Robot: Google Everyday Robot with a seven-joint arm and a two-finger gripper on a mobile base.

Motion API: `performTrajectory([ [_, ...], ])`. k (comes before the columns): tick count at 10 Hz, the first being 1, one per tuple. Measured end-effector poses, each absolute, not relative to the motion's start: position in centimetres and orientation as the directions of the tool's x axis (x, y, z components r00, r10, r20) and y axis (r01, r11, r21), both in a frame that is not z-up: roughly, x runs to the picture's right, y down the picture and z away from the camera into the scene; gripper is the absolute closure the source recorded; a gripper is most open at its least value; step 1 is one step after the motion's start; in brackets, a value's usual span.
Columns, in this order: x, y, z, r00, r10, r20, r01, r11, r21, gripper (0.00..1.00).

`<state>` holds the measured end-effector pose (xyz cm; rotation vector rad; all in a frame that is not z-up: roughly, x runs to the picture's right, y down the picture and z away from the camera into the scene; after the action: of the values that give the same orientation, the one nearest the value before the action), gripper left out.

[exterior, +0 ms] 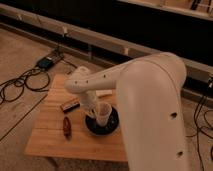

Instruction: Place the ceramic cup in the ceramic bowl

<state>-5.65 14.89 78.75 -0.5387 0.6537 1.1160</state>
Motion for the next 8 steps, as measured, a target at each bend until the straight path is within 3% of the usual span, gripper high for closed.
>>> performTrajectory([
  [5,-5.3,14.4,77.8,0.297,0.623,-0.724,-0.928,0.366,-0.066,0.2],
  [8,-4.2,11.1,76.2,0.272,0.653,-0.707,-0.941,0.335,-0.053,0.2],
])
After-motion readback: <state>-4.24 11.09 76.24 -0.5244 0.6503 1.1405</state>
